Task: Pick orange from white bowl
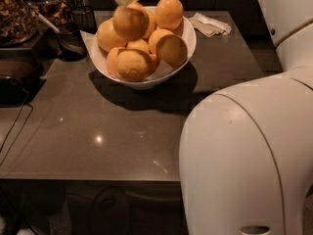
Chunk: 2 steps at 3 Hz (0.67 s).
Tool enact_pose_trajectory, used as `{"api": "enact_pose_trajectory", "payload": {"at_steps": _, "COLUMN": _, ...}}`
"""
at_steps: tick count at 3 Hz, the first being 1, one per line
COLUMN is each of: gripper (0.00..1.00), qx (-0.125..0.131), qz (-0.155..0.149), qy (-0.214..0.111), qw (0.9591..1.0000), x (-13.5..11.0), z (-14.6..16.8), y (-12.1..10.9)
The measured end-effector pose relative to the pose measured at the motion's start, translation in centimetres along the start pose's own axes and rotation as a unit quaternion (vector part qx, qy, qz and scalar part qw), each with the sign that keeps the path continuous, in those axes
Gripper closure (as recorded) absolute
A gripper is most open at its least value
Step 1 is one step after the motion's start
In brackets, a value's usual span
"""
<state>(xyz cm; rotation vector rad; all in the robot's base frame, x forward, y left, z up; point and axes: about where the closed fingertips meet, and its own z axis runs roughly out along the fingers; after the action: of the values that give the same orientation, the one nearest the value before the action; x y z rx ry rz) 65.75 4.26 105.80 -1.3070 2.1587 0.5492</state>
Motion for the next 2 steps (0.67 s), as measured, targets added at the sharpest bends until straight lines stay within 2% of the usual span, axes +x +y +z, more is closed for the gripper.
{"api": "enact_pose_trajectory", "payload": {"at_steps": 2, "gripper": 1.0, "qx": 0.015, "qz": -0.021, "qy": -0.002, "qw": 0.9997, "x": -1.05, "z": -0.73, "y": -0.14}}
